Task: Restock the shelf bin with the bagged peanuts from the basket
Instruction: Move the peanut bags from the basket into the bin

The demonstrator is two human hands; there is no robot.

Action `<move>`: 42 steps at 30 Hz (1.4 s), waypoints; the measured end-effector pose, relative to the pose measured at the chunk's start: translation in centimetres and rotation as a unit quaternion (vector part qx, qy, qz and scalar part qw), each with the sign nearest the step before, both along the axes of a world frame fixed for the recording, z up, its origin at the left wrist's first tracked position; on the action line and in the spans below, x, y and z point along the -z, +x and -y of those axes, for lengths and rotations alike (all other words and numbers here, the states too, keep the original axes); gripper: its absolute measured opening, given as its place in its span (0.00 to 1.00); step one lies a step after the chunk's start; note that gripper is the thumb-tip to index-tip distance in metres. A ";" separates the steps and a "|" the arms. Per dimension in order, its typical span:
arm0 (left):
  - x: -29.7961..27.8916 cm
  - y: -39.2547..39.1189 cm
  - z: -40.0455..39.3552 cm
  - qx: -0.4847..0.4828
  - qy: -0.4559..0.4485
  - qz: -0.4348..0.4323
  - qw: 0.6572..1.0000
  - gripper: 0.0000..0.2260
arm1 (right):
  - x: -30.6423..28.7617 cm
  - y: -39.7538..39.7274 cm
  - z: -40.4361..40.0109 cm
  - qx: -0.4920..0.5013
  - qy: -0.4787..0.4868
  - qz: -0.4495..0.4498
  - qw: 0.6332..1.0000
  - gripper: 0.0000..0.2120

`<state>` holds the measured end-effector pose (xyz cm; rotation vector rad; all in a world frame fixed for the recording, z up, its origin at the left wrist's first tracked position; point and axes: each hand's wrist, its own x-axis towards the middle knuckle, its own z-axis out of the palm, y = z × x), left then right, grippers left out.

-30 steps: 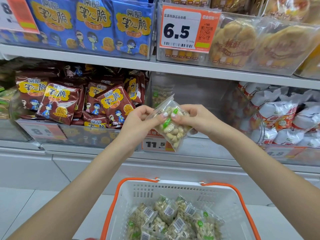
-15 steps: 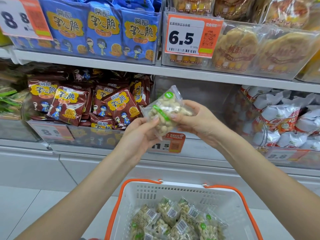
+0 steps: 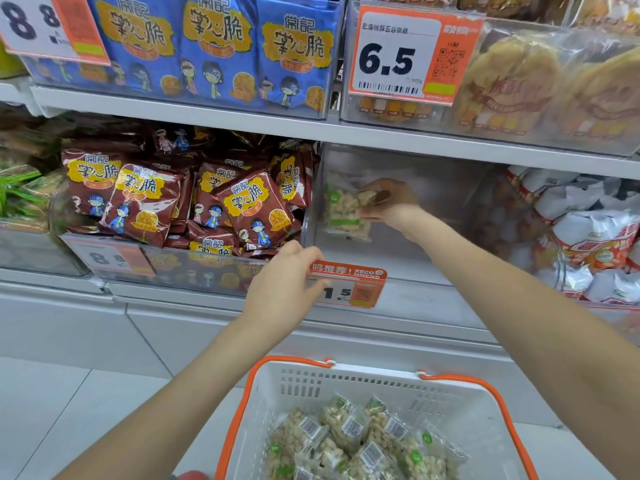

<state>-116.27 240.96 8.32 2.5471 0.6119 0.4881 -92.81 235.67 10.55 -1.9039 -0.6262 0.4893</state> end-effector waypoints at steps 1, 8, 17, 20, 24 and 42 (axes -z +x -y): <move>0.0 0.0 -0.1 0.000 0.005 0.000 1.000 0.09 | 0.6 0.3 -0.9 0.014 -0.020 0.025 0.999 0.28; 0.0 0.1 -0.2 0.009 0.024 -0.001 1.000 0.07 | 5.0 0.9 -3.8 0.140 -0.053 0.090 0.985 0.13; 0.2 0.1 0.0 0.004 0.050 -0.016 0.999 0.07 | 5.7 0.4 -3.3 0.055 -0.083 0.035 0.994 0.35; 0.2 0.1 0.1 0.007 0.059 -0.016 0.998 0.07 | 5.7 0.5 -3.5 0.074 -0.088 0.083 0.990 0.32; 0.4 0.1 0.0 0.002 0.065 -0.015 0.998 0.07 | 5.9 0.6 -3.7 0.079 -0.102 0.094 0.987 0.30; 0.3 -0.8 -0.1 -0.001 -0.036 0.113 0.993 0.15 | 1.0 -2.2 2.9 0.104 0.013 0.040 0.994 0.33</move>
